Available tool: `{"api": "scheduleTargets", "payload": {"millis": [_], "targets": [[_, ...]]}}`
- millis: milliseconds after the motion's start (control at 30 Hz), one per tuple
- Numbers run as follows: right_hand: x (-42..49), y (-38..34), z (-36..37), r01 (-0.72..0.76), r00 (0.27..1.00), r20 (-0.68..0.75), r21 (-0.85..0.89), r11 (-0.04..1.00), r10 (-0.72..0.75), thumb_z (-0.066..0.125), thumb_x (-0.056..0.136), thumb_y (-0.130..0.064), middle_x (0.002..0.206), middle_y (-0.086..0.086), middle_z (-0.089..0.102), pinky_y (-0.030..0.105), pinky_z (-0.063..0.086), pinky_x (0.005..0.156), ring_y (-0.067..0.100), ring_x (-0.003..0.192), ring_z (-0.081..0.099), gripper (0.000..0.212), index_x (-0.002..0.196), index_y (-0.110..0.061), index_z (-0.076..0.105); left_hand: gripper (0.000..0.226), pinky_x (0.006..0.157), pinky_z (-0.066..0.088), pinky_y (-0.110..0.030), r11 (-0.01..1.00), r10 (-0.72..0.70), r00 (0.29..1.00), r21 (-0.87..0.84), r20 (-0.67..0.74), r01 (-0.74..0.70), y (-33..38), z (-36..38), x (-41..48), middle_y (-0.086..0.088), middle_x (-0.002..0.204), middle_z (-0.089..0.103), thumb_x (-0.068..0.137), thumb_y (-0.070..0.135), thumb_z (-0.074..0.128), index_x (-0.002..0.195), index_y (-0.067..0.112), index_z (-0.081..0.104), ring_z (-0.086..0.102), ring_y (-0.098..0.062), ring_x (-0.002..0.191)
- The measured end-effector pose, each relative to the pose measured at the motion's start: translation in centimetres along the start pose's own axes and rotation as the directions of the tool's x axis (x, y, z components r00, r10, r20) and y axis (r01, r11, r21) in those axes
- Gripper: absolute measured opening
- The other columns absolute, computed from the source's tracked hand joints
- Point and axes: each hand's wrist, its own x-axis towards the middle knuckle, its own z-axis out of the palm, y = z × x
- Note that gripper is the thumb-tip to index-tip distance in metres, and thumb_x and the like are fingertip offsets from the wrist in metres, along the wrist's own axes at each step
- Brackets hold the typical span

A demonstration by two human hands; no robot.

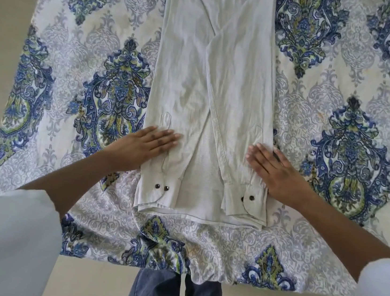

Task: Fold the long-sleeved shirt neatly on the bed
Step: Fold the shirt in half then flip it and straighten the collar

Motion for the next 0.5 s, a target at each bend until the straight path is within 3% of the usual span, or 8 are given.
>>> {"api": "scheduleTargets", "payload": {"millis": [167,233,300,333,367,400,433,500], "targets": [[0.7,0.0,0.2,0.045,0.998,0.046,0.006,0.999,-0.045,0.02,0.076,0.002,0.154,0.007,0.022,0.047,0.019,0.111,0.025,0.143,0.013,0.074,0.148,-0.017,0.018,0.086,0.118,-0.001,-0.035,0.995,0.07,0.997,-0.067,-0.016,-0.071,-1.0,0.5,1.5,0.002,0.158,0.004,0.079,0.003,0.039,0.149,0.024,-0.005,0.003,-0.019,0.146],[1.6,0.5,-1.0,0.07,0.994,0.077,0.081,0.994,-0.076,0.033,0.069,0.008,0.15,0.005,0.033,0.044,0.018,0.113,0.025,0.141,0.026,0.081,0.144,-0.021,0.028,0.079,0.119,0.001,-0.035,0.987,0.102,0.993,-0.132,0.055,-0.094,-1.7,0.0,2.3,0.003,0.156,0.012,0.083,0.012,0.041,0.149,0.029,0.001,0.009,-0.019,0.145],[2.8,1.2,-3.0,0.058,0.988,0.125,0.268,0.962,-0.094,0.044,0.064,0.018,0.149,0.0,0.035,0.039,0.02,0.116,0.02,0.14,0.031,0.089,0.141,-0.027,0.036,0.057,0.119,0.01,-0.031,0.935,0.055,0.978,-0.353,0.202,0.02,-2.3,-1.9,3.2,0.007,0.153,0.024,0.09,0.036,0.035,0.145,0.033,0.018,0.019,-0.013,0.143],[3.7,1.8,-4.6,-0.047,0.961,0.264,0.446,0.894,-0.081,0.044,0.07,0.019,0.148,-0.006,0.035,0.033,0.022,0.115,0.015,0.138,0.032,0.084,0.139,-0.029,0.04,0.05,0.115,0.021,-0.028,0.867,-0.037,0.959,-0.469,0.281,0.171,-2.5,-3.7,3.7,0.008,0.148,0.035,0.092,0.04,0.035,0.142,0.032,0.032,0.032,-0.012,0.138],[4.8,2.6,-6.4,-0.232,0.907,0.418,0.595,0.77,-0.049,0.045,0.079,0.015,0.14,-0.009,0.042,0.028,0.028,0.11,0.013,0.132,0.04,0.07,0.133,-0.03,0.048,0.04,0.105,0.033,-0.026,0.723,-0.167,0.915,-0.585,0.368,0.368,-3.0,-5.0,4.5,0.004,0.138,0.049,0.096,0.032,0.04,0.134,0.025,0.048,0.046,-0.016,0.127],[6.3,3.6,-7.9,-0.424,0.852,0.524,0.698,0.577,-0.007,0.047,0.086,0.009,0.126,-0.01,0.053,0.026,0.035,0.102,0.014,0.119,0.05,0.051,0.122,-0.026,0.058,0.029,0.092,0.04,-0.025,0.466,-0.27,0.851,-0.713,0.45,0.524,-3.6,-6.5,5.5,-0.003,0.12,0.059,0.097,0.019,0.042,0.12,0.013,0.059,0.055,-0.02,0.109],[7.6,4.7,-8.7,-0.547,0.823,0.565,0.768,0.333,0.049,0.049,0.09,0.003,0.108,-0.008,0.063,0.028,0.044,0.091,0.017,0.101,0.059,0.033,0.106,-0.021,0.066,0.023,0.085,0.042,-0.027,0.181,-0.32,0.789,-0.784,0.524,0.594,-4.6,-7.2,6.5,-0.007,0.102,0.061,0.097,0.009,0.04,0.105,0.005,0.06,0.056,-0.023,0.095],[10.1,7.0,-8.5,-0.615,0.763,0.607,0.787,-0.039,0.221,0.049,0.092,-0.004,0.073,-0.006,0.07,0.026,0.052,0.064,0.018,0.07,0.062,0.022,0.084,-0.014,0.067,0.026,0.083,0.049,-0.034,-0.234,-0.344,0.732,-0.809,0.588,0.54,-7.6,-7.1,8.2,-0.012,0.087,0.058,0.098,0.007,0.031,0.094,0.001,0.056,0.06,-0.029,0.09]]}}
